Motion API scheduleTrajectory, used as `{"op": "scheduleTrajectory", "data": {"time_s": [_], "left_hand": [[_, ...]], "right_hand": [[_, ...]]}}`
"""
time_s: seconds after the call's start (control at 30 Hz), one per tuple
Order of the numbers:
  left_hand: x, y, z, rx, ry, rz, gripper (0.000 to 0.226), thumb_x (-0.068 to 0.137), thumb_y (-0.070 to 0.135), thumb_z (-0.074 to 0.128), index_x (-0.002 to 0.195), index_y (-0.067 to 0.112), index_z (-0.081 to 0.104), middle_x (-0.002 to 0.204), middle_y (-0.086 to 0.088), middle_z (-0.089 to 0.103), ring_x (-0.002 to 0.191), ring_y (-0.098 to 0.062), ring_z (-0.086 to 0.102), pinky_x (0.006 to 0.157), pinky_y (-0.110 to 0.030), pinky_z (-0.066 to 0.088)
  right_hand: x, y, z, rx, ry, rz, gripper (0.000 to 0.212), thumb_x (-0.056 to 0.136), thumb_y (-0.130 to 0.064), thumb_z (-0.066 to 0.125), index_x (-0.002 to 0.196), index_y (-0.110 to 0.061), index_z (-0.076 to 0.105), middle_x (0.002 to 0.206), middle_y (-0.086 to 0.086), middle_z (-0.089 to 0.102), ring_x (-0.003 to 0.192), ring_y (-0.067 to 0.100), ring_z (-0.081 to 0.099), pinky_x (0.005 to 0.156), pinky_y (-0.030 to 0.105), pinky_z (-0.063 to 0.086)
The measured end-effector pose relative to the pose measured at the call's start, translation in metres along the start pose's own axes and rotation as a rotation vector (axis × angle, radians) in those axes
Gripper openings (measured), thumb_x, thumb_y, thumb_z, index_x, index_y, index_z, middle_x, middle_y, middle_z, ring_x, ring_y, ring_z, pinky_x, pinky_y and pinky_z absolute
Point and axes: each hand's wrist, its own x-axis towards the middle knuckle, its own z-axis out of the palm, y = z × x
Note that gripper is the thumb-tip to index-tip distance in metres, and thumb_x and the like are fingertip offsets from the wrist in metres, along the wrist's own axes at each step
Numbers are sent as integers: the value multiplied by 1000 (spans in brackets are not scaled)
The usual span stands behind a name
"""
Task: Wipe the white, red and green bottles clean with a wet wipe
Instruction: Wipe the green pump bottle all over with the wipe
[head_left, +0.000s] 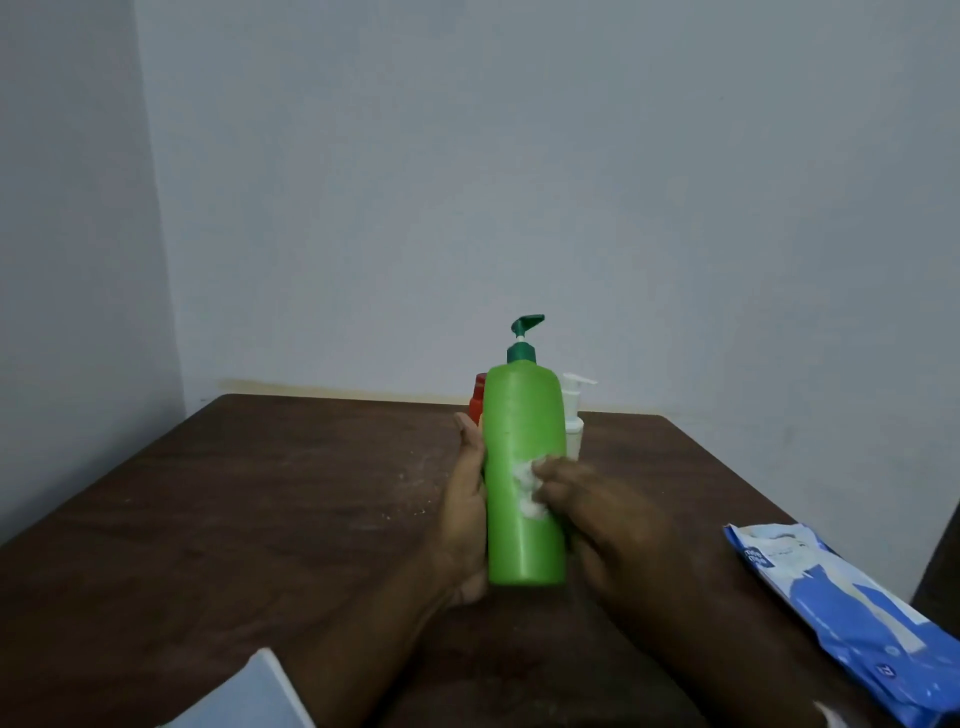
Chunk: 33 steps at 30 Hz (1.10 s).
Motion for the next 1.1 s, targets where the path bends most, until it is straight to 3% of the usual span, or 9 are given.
{"op": "scheduleTrajectory", "data": {"time_s": [0.13,0.23,0.37,0.57,0.67,0.83,0.9,1.0,1.1], "left_hand": [[5,4,-8,60,8,-23,111,79,95,17,110,9,80,106,-28,69,74,-35,69,74,-43,58],[7,-1,-4,71,18,-21,109,80,94,18,114,9,78,114,-31,69,86,-38,71,82,-47,59],[2,-9,-5,132,-49,-42,119,76,97,17,122,0,69,101,-29,67,74,-36,69,73,-43,58],[-6,-4,3,178,-31,-33,107,79,91,18,122,8,70,99,-22,74,79,-37,74,68,-43,62],[-5,2,3,173,49,22,102,84,87,14,130,13,66,118,-19,75,106,-35,74,90,-48,59],[-9,2,0,168,-38,-14,113,79,93,11,122,7,71,106,-31,68,79,-36,71,76,-44,60],[-9,1,1,168,-64,-23,116,79,93,10,121,4,71,101,-32,67,74,-35,70,72,-42,60],[-9,1,4,122,-56,-3,108,83,88,13,117,7,75,100,-29,71,77,-35,71,72,-44,61],[-10,1,3,142,-86,-48,114,79,95,18,122,2,70,99,-29,68,74,-35,70,70,-43,60]], "right_hand": [[-21,-18,-6,-74,-281,-300,42,99,-26,26,128,-17,55,135,-1,51,133,5,38,105,25,39],[11,-7,-23,53,51,-116,29,92,-7,46,111,-8,67,118,4,64,112,15,58,93,33,48],[52,8,-32,-93,186,29,28,88,-6,49,106,-3,70,114,7,68,112,19,59,100,31,44],[61,8,3,-199,-97,-46,35,78,-1,58,111,-10,67,125,8,63,124,24,52,104,41,41],[23,-9,3,-116,-182,-141,37,81,-3,56,116,-14,64,130,5,60,129,18,48,108,39,37],[-24,-25,22,23,-510,-84,36,99,-29,49,131,-13,53,141,-9,48,130,10,44,116,35,26],[-19,-24,6,-57,-585,-203,47,89,-14,65,132,-1,52,132,11,57,125,24,53,110,45,35],[8,-19,-46,97,-275,11,37,83,-3,67,118,-14,67,120,-4,66,113,7,61,98,29,48],[34,9,-51,-4,53,81,31,84,1,58,109,-12,71,118,-6,66,113,3,58,100,20,43]]}}
